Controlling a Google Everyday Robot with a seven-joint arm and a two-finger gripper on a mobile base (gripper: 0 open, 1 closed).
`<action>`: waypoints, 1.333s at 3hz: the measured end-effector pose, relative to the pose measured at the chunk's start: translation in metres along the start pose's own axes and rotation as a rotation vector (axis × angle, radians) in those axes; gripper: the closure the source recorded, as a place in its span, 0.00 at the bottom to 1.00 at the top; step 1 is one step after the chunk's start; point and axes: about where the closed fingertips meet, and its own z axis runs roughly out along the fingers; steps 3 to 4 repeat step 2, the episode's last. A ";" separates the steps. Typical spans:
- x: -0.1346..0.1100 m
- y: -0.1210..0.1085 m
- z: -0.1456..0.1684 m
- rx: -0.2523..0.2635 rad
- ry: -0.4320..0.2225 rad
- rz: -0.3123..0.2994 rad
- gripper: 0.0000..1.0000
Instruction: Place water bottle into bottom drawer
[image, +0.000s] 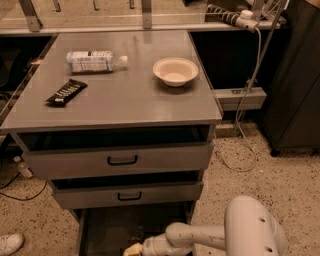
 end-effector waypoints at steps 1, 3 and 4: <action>0.000 0.000 0.000 0.000 0.000 0.000 0.00; 0.000 0.000 0.000 0.000 0.000 0.000 0.00; 0.000 0.000 0.000 0.000 0.000 0.000 0.00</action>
Offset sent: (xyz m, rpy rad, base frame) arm 0.0000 0.0000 0.0000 0.0000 0.0000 0.0000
